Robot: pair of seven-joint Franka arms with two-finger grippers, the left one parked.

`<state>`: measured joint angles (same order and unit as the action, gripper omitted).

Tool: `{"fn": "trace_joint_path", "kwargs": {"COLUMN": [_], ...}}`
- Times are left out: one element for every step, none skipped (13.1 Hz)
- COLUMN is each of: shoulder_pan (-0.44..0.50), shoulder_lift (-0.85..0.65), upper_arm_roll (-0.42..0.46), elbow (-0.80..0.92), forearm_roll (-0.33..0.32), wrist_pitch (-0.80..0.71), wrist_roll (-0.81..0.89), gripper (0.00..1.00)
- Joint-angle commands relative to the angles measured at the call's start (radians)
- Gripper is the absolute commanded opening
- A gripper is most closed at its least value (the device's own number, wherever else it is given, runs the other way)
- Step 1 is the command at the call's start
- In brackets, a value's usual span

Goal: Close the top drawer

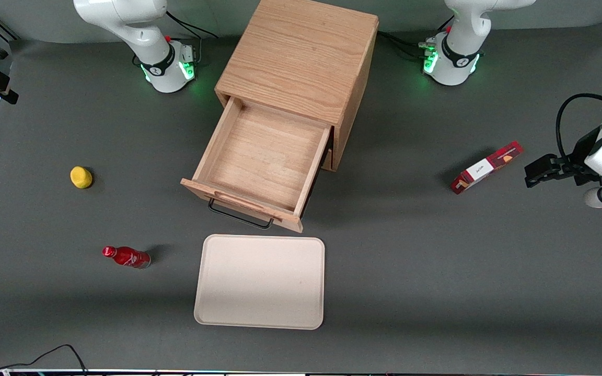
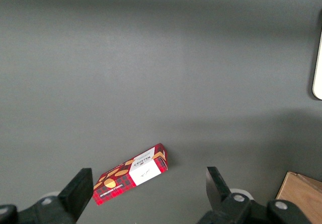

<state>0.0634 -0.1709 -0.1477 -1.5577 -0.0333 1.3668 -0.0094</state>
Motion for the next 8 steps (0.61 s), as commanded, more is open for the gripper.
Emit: {"fn": "trace_joint_path", "kwargs": {"shoulder_pan": [0.006, 0.009, 0.009, 0.010, 0.010, 0.010, 0.010, 0.012], "shoulder_lift": [0.014, 0.011, 0.011, 0.011, 0.013, 0.013, 0.016, 0.021], "upper_arm_roll": [-0.015, -0.012, -0.015, -0.018, -0.018, -0.018, -0.019, -0.016], "elbow": [0.041, 0.047, 0.054, 0.062, 0.062, 0.056, 0.057, 0.062], "forearm_roll": [0.000, -0.002, 0.010, 0.010, 0.010, 0.012, 0.013, 0.015], "wrist_pitch": [0.002, 0.002, 0.002, 0.002, 0.002, -0.005, -0.003, -0.003], "wrist_roll": [0.008, 0.008, 0.006, 0.006, 0.005, 0.006, 0.006, 0.006], "gripper": [1.00, 1.00, 1.00, 1.00, 1.00, 1.00, 1.00, 1.00]}}
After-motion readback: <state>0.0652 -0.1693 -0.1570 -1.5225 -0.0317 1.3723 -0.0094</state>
